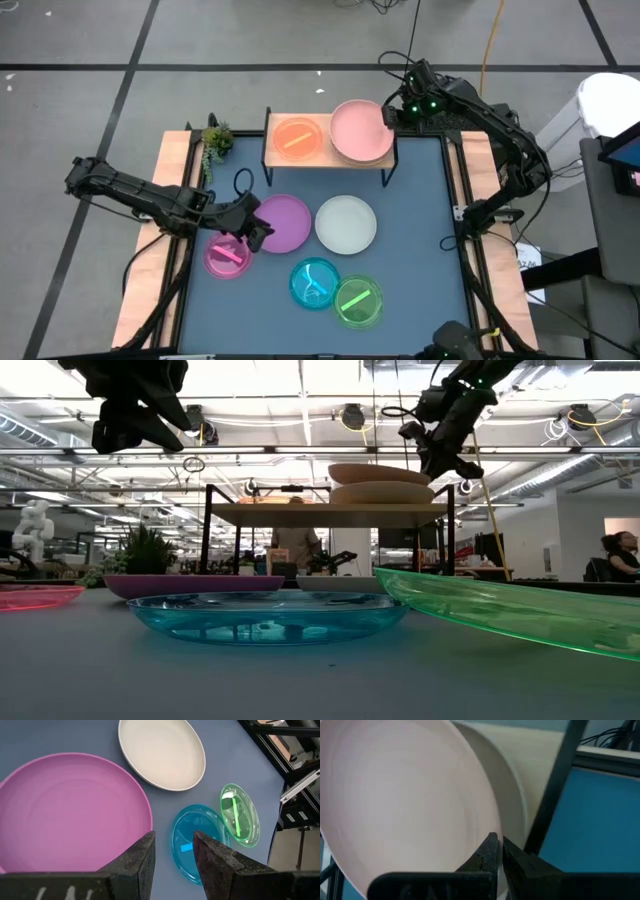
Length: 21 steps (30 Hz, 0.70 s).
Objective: Place and stack plates onto a shelf
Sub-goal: Stack the light pink plate on top of the white plate on the shelf
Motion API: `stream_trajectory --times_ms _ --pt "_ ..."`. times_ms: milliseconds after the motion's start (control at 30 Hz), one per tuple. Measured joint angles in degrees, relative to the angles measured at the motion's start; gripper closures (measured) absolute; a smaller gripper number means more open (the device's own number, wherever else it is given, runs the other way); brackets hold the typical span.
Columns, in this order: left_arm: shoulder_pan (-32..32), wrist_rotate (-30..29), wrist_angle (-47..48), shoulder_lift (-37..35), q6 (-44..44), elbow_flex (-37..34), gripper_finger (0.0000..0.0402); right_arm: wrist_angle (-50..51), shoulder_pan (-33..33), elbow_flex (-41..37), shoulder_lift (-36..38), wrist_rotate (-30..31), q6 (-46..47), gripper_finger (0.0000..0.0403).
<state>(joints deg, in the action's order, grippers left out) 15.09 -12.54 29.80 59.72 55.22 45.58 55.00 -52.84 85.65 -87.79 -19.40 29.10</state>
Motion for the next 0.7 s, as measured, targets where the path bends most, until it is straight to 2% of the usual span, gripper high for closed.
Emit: stream_trajectory --times_ms 133,367,700 --pt "0.0 0.0 0.0 0.0 0.0 0.0 0.0266 0.4 1.7 0.0 0.0 3.0 0.0 0.0403" --pt "0.0 -0.1 0.0 0.0 0.0 0.0 0.0266 2.0 1.9 0.0 0.0 4.6 -0.3 0.0397" --pt "0.0 -0.1 0.0 0.0 0.0 0.0 0.0266 2.1 2.0 0.0 0.0 4.6 -0.4 0.0334"
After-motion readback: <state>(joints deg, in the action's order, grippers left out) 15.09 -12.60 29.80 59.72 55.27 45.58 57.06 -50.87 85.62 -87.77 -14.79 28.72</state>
